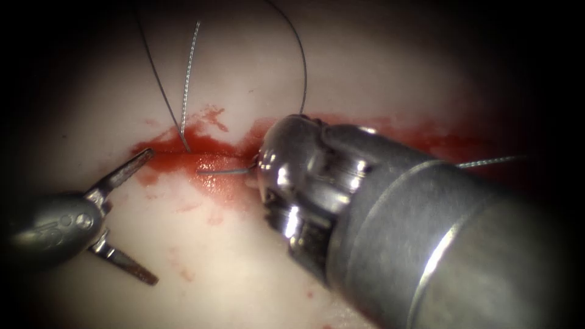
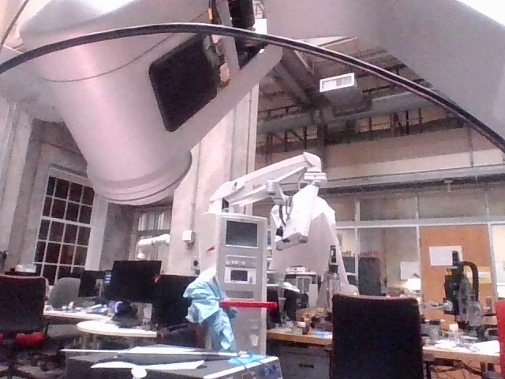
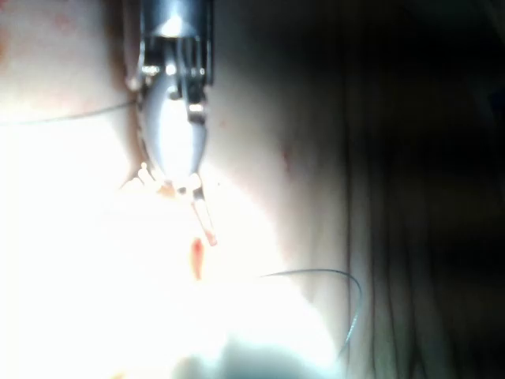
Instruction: Wound Closure
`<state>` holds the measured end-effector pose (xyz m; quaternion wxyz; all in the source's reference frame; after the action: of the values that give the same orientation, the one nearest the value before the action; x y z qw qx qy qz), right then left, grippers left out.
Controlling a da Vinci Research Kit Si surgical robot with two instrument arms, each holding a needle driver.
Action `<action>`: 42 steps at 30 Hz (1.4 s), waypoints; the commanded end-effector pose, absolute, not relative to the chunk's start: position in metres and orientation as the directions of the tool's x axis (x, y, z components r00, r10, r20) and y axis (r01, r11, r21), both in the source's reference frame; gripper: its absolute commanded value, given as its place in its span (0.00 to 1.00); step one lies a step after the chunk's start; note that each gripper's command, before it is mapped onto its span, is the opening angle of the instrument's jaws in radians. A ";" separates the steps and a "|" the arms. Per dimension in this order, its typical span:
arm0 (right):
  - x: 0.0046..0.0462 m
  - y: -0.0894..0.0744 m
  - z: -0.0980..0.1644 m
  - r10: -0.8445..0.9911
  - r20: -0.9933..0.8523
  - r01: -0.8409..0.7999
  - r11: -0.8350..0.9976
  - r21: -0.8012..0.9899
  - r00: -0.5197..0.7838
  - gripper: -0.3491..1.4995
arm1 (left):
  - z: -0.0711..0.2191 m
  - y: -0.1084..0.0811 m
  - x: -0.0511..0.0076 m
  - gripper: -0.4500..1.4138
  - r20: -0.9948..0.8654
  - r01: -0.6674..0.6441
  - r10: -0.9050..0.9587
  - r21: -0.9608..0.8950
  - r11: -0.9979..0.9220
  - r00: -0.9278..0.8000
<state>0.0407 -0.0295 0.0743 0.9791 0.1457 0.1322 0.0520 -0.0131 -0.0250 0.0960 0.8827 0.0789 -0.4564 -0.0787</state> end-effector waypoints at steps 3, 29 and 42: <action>0.0394 -0.029 0.074 0.122 -0.240 -0.042 0.949 0.314 0.963 0.00 | 0.096 -0.024 -0.0137 0.80 0.796 0.068 -0.208 0.206 0.976 0.568; 0.0072 -0.032 0.075 0.362 -0.056 -0.323 0.883 0.341 0.931 0.00 | 0.096 -0.024 -0.0137 0.80 0.796 0.069 -0.209 0.207 0.976 0.568; -0.0028 -0.034 0.076 0.453 0.021 -0.438 0.848 0.297 0.891 0.00 | 0.095 -0.024 -0.0136 0.80 0.796 0.069 -0.209 0.207 0.976 0.568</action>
<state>-0.0031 -0.0351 0.0755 0.9605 0.1507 0.0233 0.2329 -0.0130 -0.0251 0.0957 0.8827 0.0792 -0.4564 -0.0794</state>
